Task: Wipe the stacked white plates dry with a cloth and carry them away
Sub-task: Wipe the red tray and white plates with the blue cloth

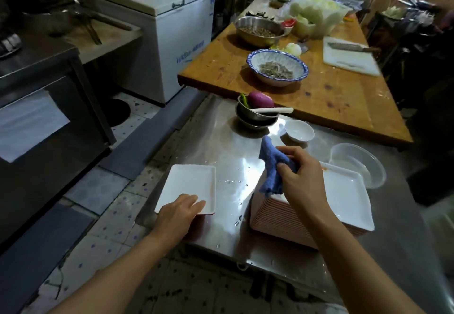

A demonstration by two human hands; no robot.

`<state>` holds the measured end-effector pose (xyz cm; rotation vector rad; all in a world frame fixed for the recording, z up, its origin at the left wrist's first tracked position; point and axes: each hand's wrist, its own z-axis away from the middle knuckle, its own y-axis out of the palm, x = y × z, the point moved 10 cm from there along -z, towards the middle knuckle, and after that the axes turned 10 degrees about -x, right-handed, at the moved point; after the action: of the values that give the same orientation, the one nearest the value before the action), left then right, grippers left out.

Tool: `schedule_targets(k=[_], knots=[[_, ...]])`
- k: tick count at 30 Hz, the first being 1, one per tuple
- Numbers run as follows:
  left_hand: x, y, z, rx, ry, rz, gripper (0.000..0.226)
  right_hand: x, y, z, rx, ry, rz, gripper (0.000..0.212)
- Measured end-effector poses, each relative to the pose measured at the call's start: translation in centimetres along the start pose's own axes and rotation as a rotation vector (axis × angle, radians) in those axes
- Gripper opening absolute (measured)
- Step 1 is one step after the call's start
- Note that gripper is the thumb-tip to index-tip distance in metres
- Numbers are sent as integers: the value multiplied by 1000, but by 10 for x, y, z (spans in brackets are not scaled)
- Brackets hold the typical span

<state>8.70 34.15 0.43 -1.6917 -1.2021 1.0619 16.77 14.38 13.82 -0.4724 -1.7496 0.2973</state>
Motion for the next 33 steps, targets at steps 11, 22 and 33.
schedule_targets(k=[11,22,33], knots=[[11,67,21,318,-134,19,54,-27,-40,7,-87,89,-25,34],[-23,32,-30,150,-437,290,51,-34,-76,1,-138,90,16,33],[-88,14,-95,148,-745,809,52,-48,-22,11,66,21,284,24]])
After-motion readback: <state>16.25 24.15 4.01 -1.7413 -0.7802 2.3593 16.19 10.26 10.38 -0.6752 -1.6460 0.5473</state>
